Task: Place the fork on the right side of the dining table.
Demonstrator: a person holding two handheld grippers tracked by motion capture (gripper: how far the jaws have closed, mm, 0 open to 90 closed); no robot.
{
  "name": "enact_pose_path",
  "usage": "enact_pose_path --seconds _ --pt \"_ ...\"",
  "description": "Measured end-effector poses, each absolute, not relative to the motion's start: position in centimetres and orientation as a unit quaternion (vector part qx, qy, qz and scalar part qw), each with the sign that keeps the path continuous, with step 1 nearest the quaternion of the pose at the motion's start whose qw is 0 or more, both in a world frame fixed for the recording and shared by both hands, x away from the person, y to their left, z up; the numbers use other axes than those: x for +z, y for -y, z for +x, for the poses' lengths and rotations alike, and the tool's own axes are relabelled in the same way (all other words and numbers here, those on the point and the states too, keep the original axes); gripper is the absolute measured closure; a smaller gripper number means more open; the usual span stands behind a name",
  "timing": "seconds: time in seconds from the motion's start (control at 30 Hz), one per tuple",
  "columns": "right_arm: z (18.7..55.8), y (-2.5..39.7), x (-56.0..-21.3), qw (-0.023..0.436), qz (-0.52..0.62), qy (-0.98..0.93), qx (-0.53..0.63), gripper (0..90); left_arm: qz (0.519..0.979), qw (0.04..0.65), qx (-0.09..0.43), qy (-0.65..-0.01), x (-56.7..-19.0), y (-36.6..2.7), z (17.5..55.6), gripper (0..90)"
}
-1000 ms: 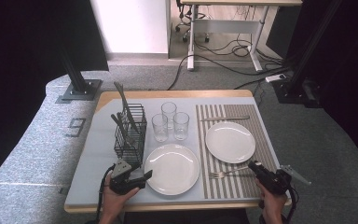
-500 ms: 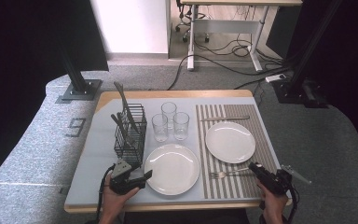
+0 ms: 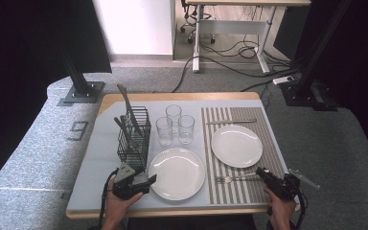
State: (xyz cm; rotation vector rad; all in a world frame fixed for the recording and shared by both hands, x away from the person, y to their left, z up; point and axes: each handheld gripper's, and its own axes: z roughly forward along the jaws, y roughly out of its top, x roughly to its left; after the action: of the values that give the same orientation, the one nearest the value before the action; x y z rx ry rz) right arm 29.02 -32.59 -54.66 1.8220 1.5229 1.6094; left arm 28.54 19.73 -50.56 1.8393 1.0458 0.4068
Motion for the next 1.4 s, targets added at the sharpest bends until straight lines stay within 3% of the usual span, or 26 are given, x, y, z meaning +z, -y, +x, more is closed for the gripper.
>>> enact_pose_path --seconds 0.8,1.4 --pt "29.25 32.52 -54.59 0.133 0.656 -0.539 0.511 54.5 0.752 0.474 0.167 -0.427 -50.57 -19.74 28.55 31.7" --pt "29.37 32.63 -54.47 0.158 0.651 -0.551 0.497 47.6 0.751 0.475 0.167 -0.428 -50.55 -19.81 28.64 31.7"
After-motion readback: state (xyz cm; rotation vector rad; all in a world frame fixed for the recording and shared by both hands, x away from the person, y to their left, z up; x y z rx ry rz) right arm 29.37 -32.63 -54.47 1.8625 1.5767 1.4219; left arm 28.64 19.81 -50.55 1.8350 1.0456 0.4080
